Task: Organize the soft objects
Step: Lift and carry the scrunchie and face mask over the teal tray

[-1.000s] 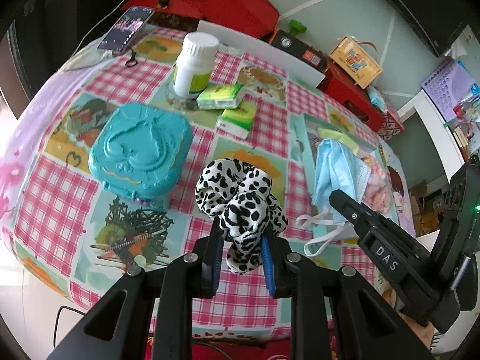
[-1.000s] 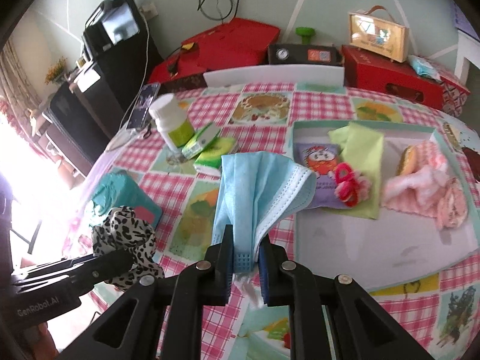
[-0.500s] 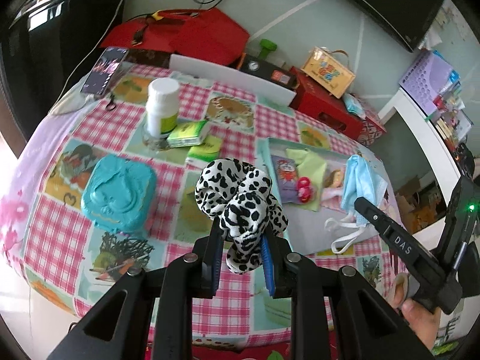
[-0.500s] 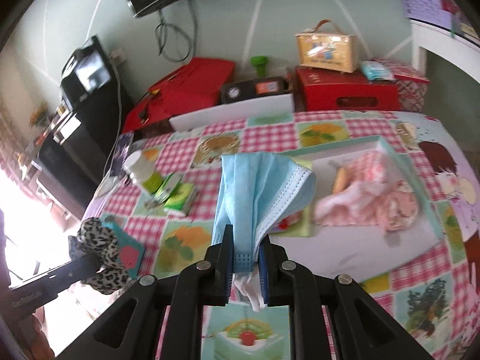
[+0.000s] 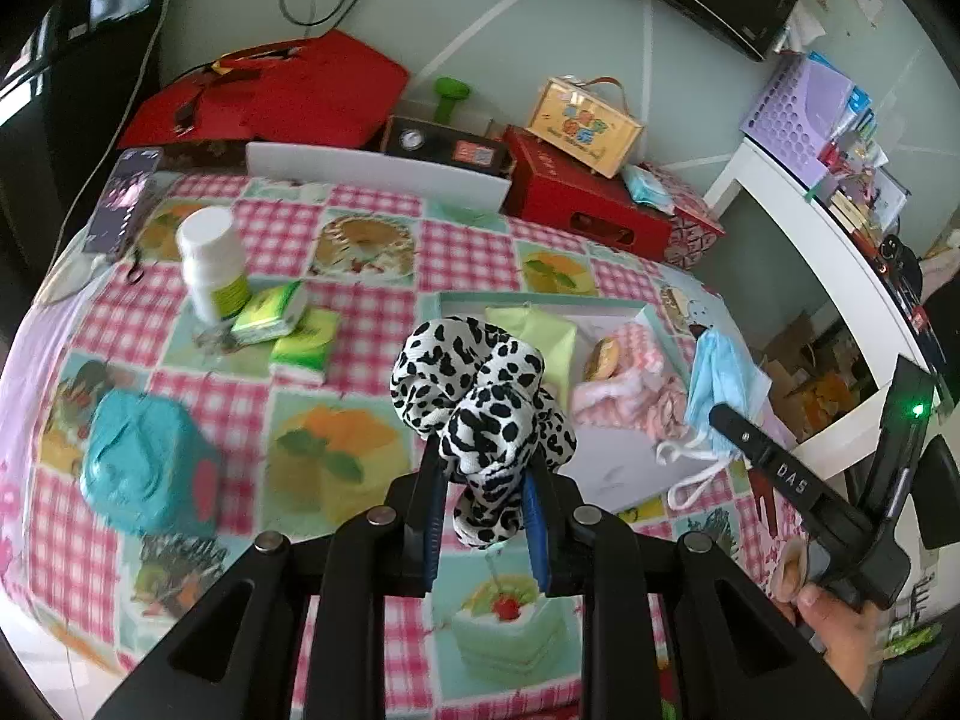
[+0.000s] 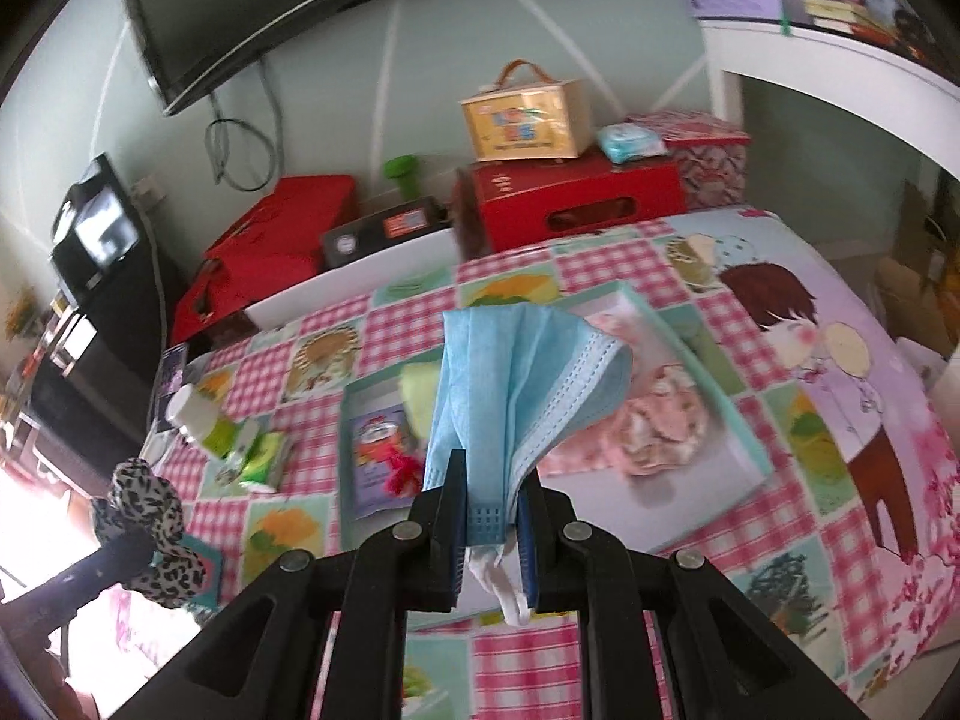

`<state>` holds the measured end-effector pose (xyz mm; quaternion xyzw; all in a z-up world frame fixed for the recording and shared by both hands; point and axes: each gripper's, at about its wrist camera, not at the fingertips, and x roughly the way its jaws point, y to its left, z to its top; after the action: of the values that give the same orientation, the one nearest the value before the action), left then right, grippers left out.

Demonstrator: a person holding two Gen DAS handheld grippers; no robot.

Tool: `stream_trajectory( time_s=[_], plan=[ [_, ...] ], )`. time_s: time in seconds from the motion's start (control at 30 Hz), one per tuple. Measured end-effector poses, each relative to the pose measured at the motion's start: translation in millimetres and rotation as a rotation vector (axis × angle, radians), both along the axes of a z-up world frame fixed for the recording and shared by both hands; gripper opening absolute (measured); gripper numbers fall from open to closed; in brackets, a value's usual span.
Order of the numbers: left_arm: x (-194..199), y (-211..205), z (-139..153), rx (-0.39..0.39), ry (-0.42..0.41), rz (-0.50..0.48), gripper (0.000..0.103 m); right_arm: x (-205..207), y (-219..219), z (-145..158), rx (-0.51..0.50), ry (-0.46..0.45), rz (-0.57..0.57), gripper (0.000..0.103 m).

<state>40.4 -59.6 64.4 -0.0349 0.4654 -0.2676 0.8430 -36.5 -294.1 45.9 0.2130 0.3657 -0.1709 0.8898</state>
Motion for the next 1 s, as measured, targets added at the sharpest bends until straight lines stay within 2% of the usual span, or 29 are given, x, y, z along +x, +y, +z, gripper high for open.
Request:
stream_trajectory(
  time_s=[0.23, 0.53, 0.77, 1.0],
  plan=[
    [13, -39, -11, -0.001, 0.009, -0.067, 0.024, -3, -29, -13, 0.018, 0.02, -0.066, 0.015],
    [21, -85, -45, 0.032, 0.084, -0.157, 0.024, 12, -40, -35, 0.043, 0.061, -0.073, 0.015],
    [30, -108, -67, 0.036, 0.127, -0.178, 0.024, 22, -44, -46, 0.063, 0.071, -0.079, 0.015],
    [41, -118, -89, 0.029, 0.181, -0.157, 0.024, 32, -53, -53, 0.072, 0.086, -0.089, 0.015]
  ],
)
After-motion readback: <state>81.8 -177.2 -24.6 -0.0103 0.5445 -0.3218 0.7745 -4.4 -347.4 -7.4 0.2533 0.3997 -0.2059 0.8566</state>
